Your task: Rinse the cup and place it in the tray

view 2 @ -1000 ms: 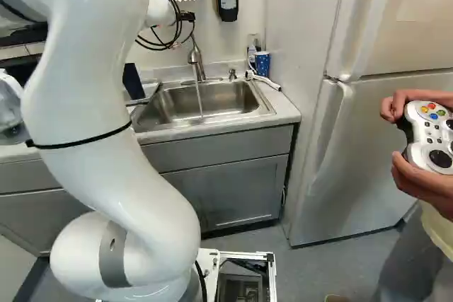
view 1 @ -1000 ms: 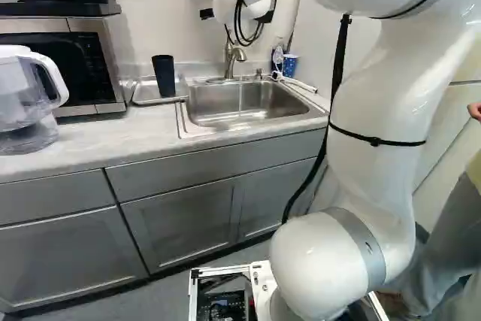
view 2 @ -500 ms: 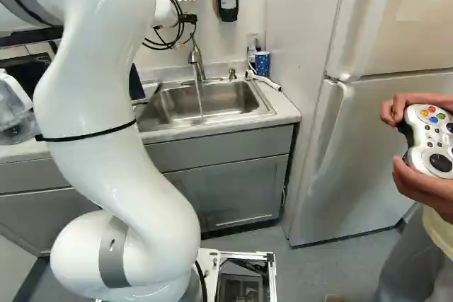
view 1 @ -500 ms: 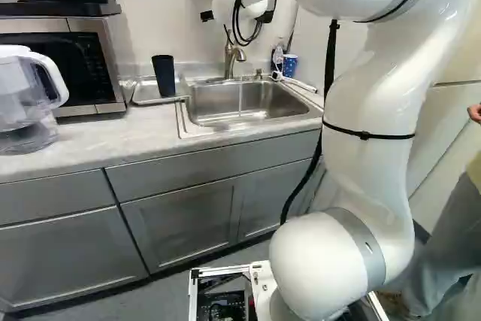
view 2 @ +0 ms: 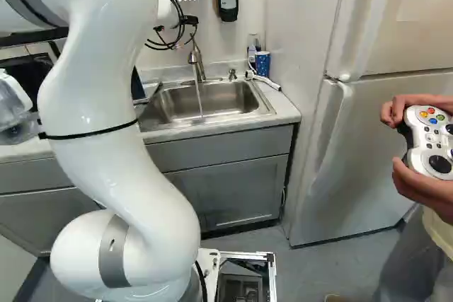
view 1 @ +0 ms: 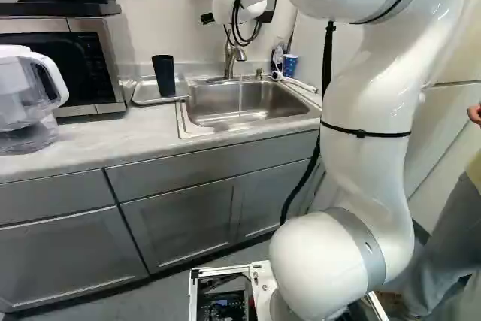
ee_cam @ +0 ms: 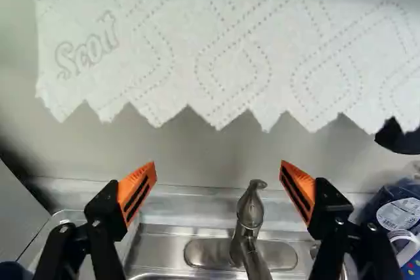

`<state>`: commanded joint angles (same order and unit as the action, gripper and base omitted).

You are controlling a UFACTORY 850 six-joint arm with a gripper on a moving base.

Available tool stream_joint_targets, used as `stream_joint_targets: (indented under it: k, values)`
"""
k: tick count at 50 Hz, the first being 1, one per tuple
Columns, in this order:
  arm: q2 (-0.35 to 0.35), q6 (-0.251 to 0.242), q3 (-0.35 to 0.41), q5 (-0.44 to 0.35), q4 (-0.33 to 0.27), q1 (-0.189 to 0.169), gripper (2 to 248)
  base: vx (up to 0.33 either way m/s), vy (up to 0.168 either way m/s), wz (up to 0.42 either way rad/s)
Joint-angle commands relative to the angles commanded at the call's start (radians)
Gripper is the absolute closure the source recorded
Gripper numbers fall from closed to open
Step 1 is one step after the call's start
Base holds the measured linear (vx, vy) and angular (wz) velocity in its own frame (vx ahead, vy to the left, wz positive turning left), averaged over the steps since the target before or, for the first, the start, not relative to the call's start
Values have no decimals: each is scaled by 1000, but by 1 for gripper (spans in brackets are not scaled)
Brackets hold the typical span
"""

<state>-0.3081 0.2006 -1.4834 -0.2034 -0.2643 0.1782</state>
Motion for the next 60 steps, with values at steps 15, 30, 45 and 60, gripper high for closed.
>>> stream_joint_targets:
  k: [15,30,45,60]
  values:
    - [-25,0,-29,18,0,5,3,0,0,0]
    - [-52,0,-60,22,0,15,3,0,0,0]
    - [-77,0,-89,22,0,27,3,0,0,0]
    - [-77,0,-90,22,0,28,3,0,0,0]
